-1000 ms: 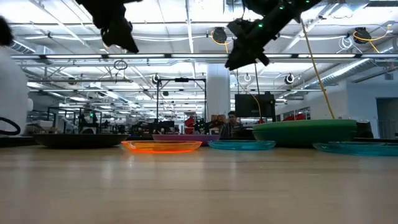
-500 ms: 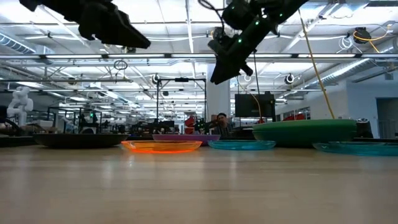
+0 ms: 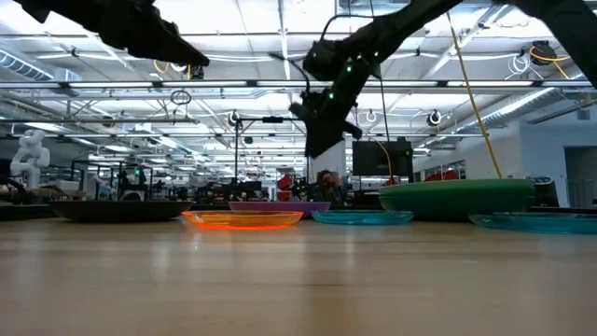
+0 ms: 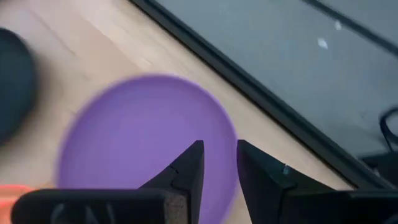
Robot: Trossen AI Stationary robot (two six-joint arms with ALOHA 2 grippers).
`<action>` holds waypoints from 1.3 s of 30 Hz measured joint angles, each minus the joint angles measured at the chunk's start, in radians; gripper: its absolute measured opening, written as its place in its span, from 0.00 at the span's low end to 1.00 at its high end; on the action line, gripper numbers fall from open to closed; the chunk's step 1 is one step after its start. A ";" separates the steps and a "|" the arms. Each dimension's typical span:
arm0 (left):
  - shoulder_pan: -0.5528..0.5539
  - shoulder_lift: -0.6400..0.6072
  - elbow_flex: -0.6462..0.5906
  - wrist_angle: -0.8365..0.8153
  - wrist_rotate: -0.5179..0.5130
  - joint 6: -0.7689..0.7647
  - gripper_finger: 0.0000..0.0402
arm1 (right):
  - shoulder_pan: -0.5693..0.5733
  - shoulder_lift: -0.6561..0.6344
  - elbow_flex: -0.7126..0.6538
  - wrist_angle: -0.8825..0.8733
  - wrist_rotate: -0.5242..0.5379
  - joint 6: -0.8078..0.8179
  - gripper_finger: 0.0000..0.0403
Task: Stack plastic plates
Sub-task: Stack the purple plate on the light green plate
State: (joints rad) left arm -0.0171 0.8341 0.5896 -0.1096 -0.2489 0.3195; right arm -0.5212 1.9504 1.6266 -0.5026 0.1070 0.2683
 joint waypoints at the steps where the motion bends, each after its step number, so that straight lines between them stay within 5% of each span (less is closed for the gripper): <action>1: 0.003 -0.002 0.000 -0.002 -0.014 0.000 0.57 | -0.010 0.017 0.007 -0.008 0.000 0.000 0.23; 20: 0.085 -0.014 0.000 -0.002 -0.049 -0.015 0.57 | -0.086 0.181 0.013 -0.055 -0.139 0.078 0.36; 39: 0.085 -0.014 0.000 0.008 -0.049 -0.013 0.57 | -0.053 0.207 0.007 -0.024 -0.132 0.090 0.26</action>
State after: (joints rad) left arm 0.0681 0.8204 0.5896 -0.1017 -0.2975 0.3065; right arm -0.5739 2.1570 1.6337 -0.5270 -0.0246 0.3584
